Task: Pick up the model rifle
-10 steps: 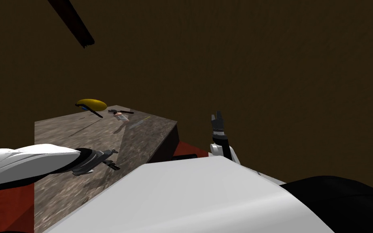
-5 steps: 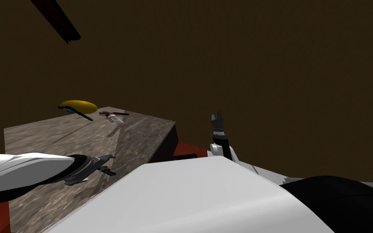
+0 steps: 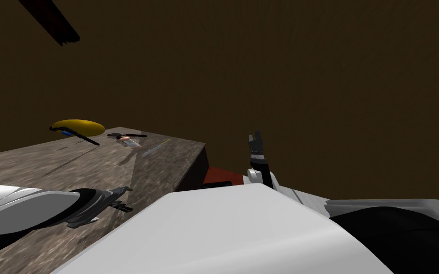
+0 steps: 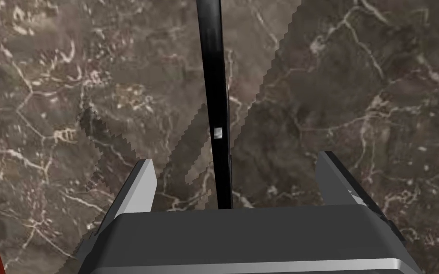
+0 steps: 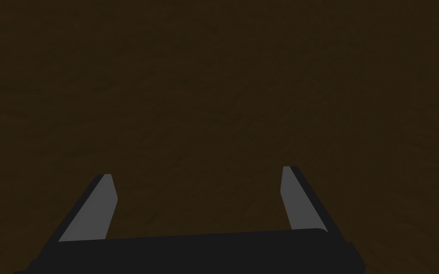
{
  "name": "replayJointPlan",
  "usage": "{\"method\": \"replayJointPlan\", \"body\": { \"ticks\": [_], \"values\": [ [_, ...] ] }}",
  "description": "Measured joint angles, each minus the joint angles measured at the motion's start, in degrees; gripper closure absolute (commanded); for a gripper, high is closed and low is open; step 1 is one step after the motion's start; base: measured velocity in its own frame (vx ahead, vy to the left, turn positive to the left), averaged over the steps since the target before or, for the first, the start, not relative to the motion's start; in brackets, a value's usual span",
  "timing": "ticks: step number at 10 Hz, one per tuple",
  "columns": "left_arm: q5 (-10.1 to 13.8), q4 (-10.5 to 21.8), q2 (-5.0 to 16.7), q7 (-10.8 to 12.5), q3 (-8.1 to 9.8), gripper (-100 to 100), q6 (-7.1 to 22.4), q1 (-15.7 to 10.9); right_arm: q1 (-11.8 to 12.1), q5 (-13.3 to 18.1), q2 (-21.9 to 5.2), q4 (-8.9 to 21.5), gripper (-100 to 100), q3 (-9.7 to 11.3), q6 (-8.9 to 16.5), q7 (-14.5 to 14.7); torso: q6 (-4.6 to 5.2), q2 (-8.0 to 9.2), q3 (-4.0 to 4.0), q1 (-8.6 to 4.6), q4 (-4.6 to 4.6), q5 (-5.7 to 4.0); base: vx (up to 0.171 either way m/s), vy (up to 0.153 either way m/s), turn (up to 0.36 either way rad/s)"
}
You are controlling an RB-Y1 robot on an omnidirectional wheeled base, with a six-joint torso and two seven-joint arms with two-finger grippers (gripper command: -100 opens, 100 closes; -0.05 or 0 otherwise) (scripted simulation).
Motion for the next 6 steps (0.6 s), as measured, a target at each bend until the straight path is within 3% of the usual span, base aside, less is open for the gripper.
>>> {"method": "replayJointPlan", "body": {
  "ticks": [3, 5, 6],
  "values": [
    [3.87, -1.28, 1.3, -1.29, -3.62, -100, 4.14, 1.18, 0.0, 0.0, 0.0, 0.0, 0, 0.0, 0.0, 0.0, -0.02, 0.01, 0.01, 0.03, 0.01, 0.0, -0.011, 0.022, -0.084],
    [5.86, -1.58, 2.38, -1.6, -3.95, -100, 6.76, 2.76, 0.01, 0.0, 0.0, 0.0, 0, 0.0, 0.0, 0.0, -0.05, -0.01, 0.0, -0.01, 0.01, 0.0, -0.006, 0.008, -0.063],
    [7.65, -2.26, 3.67, -1.84, -4.98, -100, 8.33, 3.81, 0.0, 0.0, 0.0, 0.0, 0, 0.0, 0.0, 0.0, 0.0, -0.02, -0.01, -0.02, 0.0, -0.01, -0.009, 0.013, -0.081]
  ]
}}
